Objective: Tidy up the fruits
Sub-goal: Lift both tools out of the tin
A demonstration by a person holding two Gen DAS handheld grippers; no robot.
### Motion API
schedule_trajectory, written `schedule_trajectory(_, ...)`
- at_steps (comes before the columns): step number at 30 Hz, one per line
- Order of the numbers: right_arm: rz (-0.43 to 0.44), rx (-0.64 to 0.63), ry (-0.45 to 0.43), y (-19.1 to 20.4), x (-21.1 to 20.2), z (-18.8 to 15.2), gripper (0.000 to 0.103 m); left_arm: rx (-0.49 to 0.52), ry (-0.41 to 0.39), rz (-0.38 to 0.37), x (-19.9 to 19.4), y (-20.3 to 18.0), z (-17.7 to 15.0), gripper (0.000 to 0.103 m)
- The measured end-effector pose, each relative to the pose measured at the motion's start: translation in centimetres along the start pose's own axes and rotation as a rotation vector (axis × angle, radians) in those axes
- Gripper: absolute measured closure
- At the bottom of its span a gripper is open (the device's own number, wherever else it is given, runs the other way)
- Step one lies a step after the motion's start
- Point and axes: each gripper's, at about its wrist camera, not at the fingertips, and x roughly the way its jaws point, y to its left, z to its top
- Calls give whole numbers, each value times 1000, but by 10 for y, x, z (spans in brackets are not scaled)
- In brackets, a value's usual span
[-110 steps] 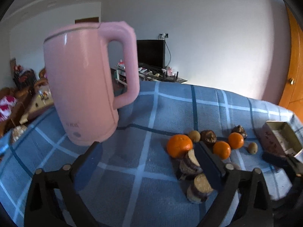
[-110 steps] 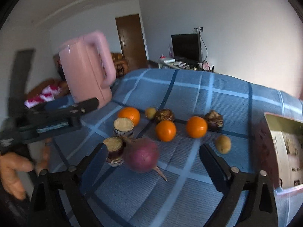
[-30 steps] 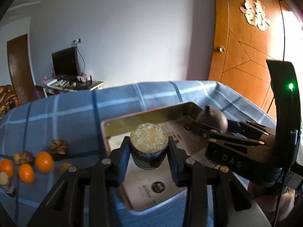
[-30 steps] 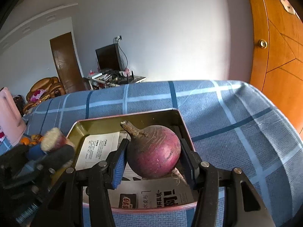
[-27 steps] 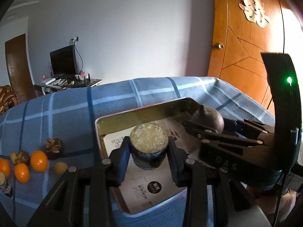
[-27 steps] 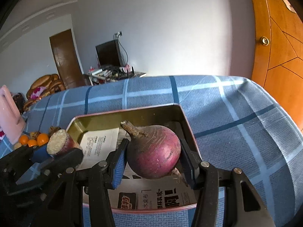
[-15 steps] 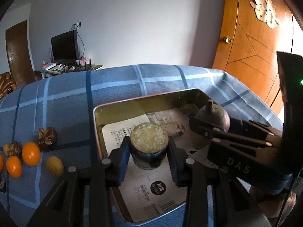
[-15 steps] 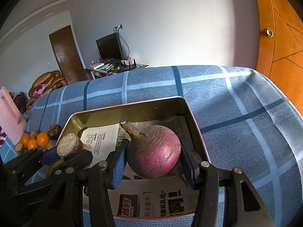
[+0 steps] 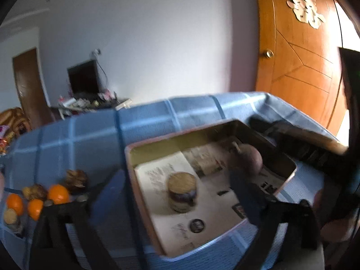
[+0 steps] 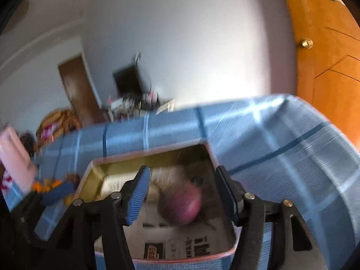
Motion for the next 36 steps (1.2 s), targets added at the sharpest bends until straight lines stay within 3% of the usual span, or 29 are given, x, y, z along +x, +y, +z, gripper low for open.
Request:
schedule_trajectory(3, -48, 79, -135, -18, -27, 6, 25, -43, -60, 36, -16, 20, 5, 2)
schedule_trajectory(7, -94, 139, -219, -31, -46, 8, 20, -97, -122, 128, -32, 52, 7, 0)
schedule_trajectory(11, -104, 142, -202, -30, -42, 5, 20, -116, -133, 206, -37, 73, 2, 0)
schedule_trajectory(18, -119, 87, -202, -20, -40, -5, 20, -79, -135, 244, -39, 77, -17, 0)
schedule_trajectory(24, -129, 64, -220, -10, -41, -12, 20, -66, -121, 262, -39, 79, -26, 0)
schedule_trajectory(29, -155, 52, -231, -2, -45, -15, 20, -114, -110, 247, -42, 92, -30, 0)
schedule_trajectory(36, -174, 106, -226, -1, -53, -24, 20, -110, -95, 249, -45, 102, -35, 0)
